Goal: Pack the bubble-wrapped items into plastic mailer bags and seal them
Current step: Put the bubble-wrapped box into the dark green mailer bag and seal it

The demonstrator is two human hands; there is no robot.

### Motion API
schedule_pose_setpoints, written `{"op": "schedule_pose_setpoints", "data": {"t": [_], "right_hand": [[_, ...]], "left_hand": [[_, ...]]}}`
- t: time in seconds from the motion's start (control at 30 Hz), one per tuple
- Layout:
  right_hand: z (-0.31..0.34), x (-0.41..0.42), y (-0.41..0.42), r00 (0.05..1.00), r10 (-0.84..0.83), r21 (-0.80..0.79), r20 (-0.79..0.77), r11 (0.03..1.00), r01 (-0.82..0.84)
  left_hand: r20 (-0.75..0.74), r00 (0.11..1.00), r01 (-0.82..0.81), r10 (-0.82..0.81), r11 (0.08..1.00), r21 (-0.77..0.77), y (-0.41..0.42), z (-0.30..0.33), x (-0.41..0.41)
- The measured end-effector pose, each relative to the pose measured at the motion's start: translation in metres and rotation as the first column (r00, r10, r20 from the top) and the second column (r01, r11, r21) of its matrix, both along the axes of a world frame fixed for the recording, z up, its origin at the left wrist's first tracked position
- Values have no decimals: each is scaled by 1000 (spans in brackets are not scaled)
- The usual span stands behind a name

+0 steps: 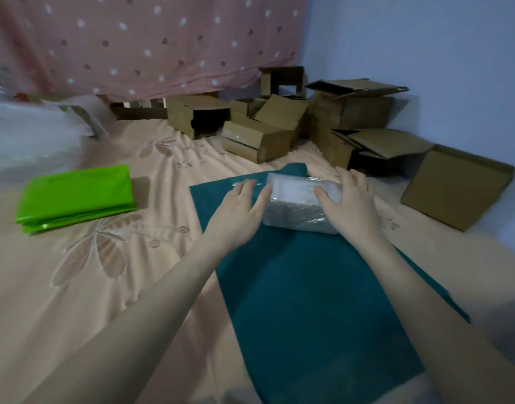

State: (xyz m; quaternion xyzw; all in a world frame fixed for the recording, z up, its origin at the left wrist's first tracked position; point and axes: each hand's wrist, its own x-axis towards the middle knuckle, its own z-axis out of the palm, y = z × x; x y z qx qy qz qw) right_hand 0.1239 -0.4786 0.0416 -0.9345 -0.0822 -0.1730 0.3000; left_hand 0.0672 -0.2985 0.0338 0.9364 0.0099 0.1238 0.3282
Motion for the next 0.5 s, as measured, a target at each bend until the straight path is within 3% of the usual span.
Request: {"op": "schedule_pose_setpoints", "data": {"t": [0.13,0.27,0.5], "right_hand": [[-11,7,-22,992,-7,150,-128,988,26],[-26,13,-26,955,105,318,-276,948,-12],[-35,20,-23,944,168,479,-283,878,-13]], "left_hand": [[-113,994,-14,-5,985,-174,-17,-4,16],[-171,985,-21,-9,984,-175,-22,-14,30],[-268,963,-110,-1,911,-397,-22,-29,47]]}}
